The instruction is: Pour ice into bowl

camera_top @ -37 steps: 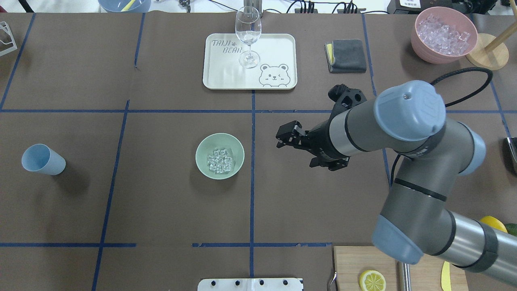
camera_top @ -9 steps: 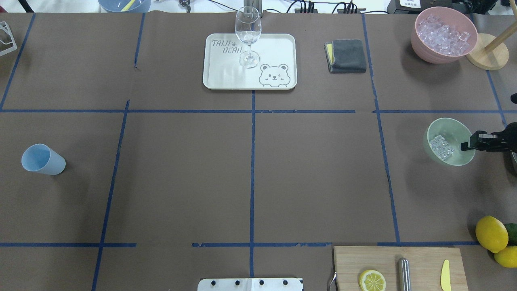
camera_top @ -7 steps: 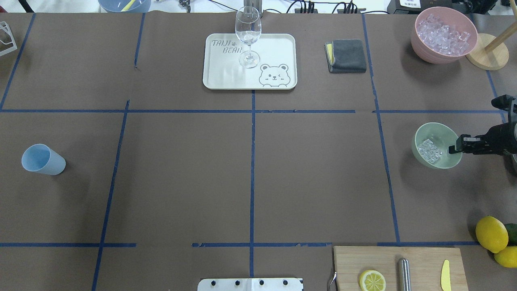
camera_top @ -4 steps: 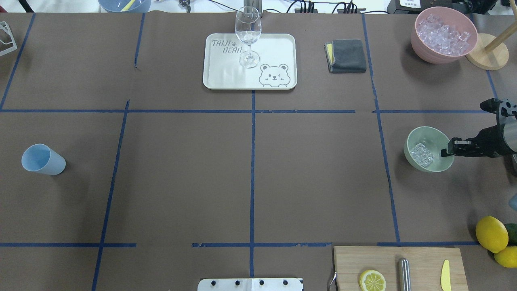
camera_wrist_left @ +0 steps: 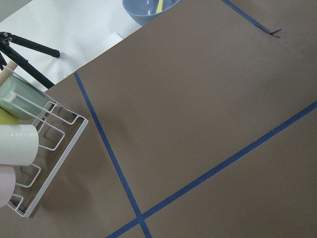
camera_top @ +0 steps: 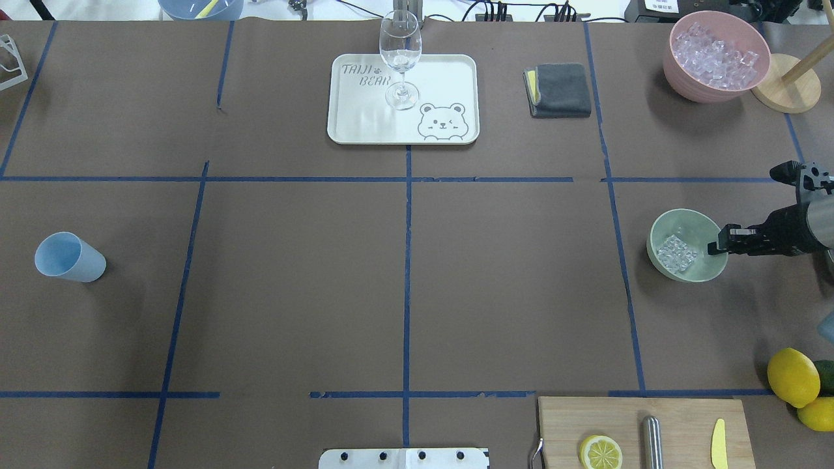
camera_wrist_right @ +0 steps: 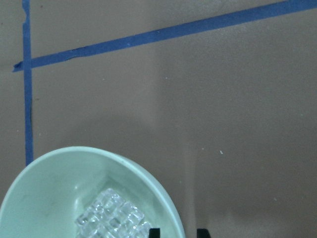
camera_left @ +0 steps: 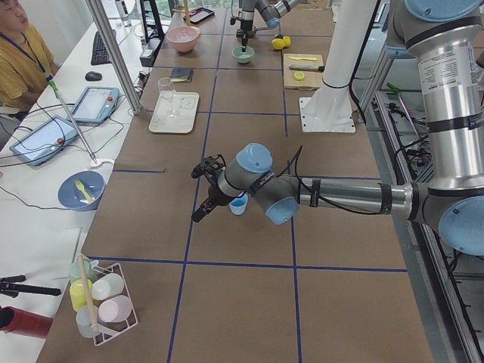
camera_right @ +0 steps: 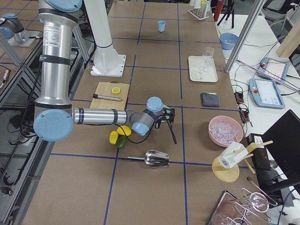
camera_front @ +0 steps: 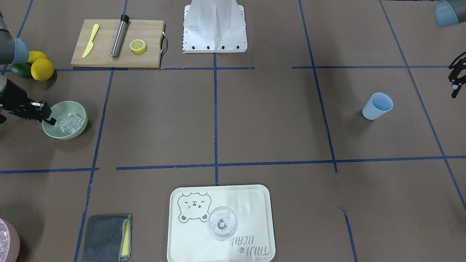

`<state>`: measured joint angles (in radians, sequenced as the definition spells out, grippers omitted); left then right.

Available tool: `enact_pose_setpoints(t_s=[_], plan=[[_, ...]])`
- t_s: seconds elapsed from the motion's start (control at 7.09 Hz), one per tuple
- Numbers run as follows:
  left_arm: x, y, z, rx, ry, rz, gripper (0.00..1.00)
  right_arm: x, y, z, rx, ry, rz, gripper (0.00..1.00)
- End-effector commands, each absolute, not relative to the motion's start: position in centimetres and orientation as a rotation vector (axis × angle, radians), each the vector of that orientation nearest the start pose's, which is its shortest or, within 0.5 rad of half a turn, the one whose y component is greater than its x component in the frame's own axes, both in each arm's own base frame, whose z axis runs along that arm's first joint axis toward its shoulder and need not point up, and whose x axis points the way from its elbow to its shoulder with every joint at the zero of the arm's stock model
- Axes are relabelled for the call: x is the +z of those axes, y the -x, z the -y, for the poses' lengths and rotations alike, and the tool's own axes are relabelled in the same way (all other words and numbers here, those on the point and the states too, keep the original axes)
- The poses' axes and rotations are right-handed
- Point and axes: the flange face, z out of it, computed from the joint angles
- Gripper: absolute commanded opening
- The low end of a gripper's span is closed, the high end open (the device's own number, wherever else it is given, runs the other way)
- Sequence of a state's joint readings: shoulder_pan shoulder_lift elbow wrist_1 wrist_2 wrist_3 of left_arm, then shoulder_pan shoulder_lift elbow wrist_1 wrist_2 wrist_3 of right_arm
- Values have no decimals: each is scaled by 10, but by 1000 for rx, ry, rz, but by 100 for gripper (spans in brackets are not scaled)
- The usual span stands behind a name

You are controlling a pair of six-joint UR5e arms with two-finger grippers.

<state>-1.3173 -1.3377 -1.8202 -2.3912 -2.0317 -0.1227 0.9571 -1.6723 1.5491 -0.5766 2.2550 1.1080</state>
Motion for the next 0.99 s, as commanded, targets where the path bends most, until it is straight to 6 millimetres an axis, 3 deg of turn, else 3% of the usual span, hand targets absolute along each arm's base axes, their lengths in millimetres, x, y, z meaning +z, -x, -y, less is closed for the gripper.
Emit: enact_pose_setpoints(t_s=[0.0,0.14,0.28,0.42,0.71,0.85], plan=[[556,-21,436,313,-728,-579,100,599,203,423,143,-58,1073,100],[555,-21,436,313,-729,-579,100,596,161,431,188,-48,1117,100],[556,-21,436,312,-727,-581,100,608,110,428,252,-28,1143,100],[558,-22,436,314,-721,-585,100,612,73,427,307,-36,1164,100],[555,-27,448,311,-647,-600,100,620,53,428,341,-62,1150,100],[543,-22,475,288,-555,-649,100,625,44,431,282,-107,1114,100]])
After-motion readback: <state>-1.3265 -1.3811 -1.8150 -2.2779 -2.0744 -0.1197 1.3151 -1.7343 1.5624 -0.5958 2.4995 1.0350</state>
